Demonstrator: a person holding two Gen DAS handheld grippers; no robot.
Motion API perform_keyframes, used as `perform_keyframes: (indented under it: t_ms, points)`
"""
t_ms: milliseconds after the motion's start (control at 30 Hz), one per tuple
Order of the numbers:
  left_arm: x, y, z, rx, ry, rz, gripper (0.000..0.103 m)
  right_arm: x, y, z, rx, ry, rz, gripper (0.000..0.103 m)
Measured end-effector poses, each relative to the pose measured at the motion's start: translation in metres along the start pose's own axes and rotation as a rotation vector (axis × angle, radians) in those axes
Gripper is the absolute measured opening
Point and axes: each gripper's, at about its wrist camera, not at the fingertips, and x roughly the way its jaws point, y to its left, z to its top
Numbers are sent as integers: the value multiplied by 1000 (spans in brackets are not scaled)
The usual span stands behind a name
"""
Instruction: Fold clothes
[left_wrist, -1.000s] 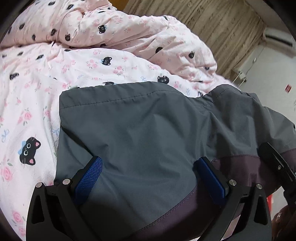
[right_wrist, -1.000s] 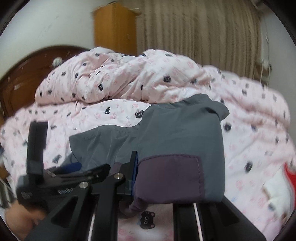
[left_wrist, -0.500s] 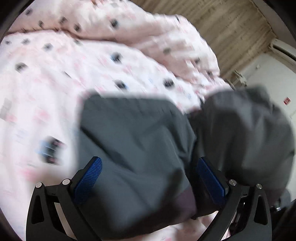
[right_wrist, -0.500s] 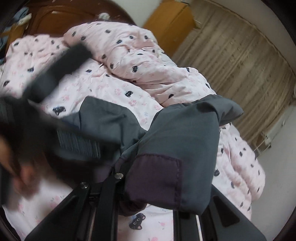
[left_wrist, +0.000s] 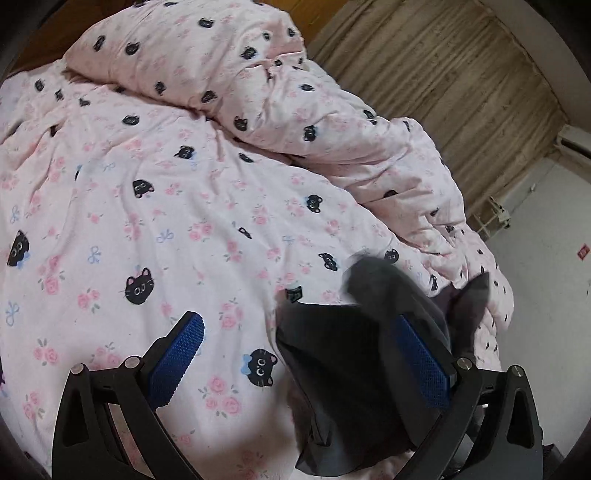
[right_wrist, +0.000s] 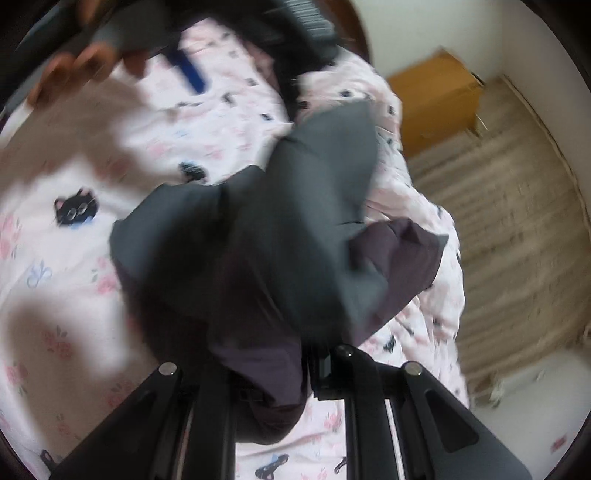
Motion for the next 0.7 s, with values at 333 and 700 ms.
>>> perform_keyframes:
  t_ms: [333,700]
  points:
    - [-21,1,6,-42,-120,-44,101,24,23,-8,-115,4,29,30]
    - [26,-34,-19,84,132,-221,101,38,29,-4,-151,-30,49,36]
